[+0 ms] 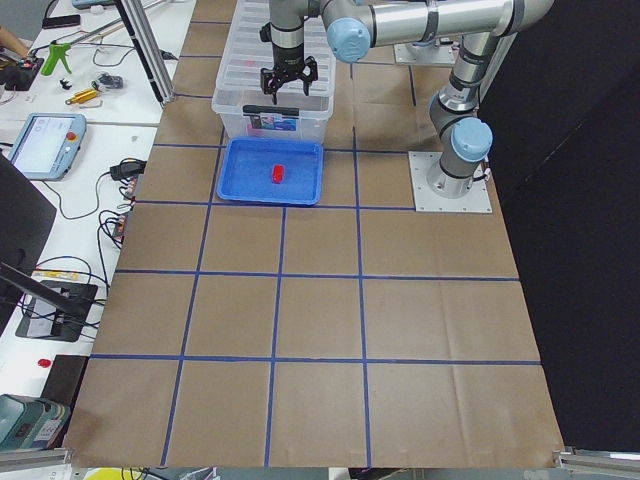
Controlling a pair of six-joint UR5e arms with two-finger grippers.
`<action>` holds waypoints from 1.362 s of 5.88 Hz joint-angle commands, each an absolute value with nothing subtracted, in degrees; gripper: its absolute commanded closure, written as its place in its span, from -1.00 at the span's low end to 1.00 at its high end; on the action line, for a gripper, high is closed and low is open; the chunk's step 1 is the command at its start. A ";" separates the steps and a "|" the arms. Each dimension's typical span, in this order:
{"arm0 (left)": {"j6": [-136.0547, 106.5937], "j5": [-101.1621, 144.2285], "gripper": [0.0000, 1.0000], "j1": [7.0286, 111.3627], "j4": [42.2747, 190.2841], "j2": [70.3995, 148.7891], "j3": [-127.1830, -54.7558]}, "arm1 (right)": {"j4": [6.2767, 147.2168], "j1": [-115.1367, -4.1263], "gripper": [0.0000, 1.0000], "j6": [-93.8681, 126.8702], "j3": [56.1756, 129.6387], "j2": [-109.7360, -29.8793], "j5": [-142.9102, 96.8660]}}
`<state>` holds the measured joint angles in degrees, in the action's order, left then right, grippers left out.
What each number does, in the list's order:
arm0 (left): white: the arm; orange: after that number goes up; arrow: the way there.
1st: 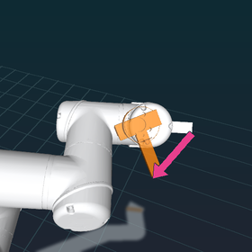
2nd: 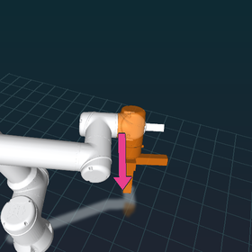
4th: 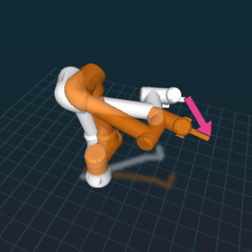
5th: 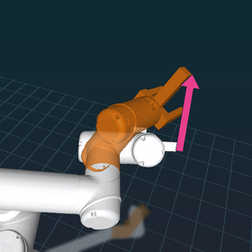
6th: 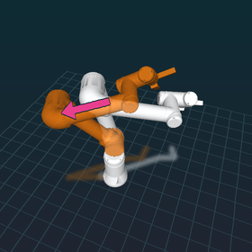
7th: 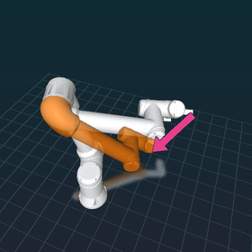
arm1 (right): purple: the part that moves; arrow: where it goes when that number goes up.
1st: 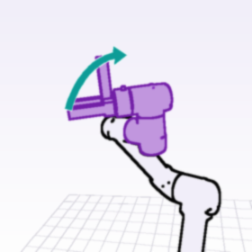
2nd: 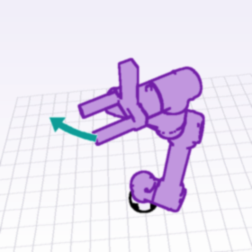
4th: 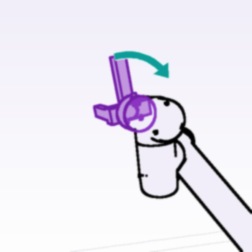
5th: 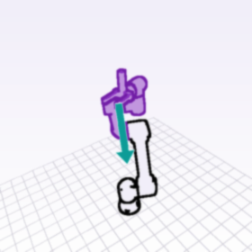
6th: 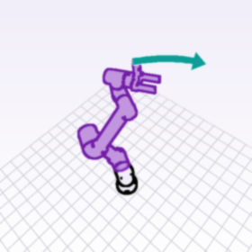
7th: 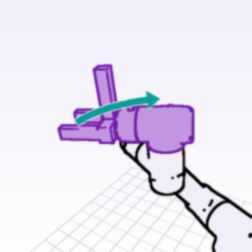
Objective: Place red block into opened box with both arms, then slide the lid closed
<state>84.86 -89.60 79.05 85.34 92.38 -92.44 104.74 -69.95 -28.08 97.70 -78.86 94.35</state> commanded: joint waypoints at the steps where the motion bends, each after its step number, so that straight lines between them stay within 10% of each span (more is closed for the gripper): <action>1: 97.77 -89.21 -0.98 78.66 83.51 94.29 -94.65 | 106.69 -69.70 -1.00 -29.53 97.56 -78.75 96.84; 8: 110.82 -88.16 -0.96 75.23 70.41 109.76 -96.68 | 106.70 -59.77 -1.00 -38.32 96.59 -78.92 98.17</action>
<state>110.24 -88.40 75.23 71.43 108.07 -96.40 106.70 -60.47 -38.08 96.74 -78.88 98.09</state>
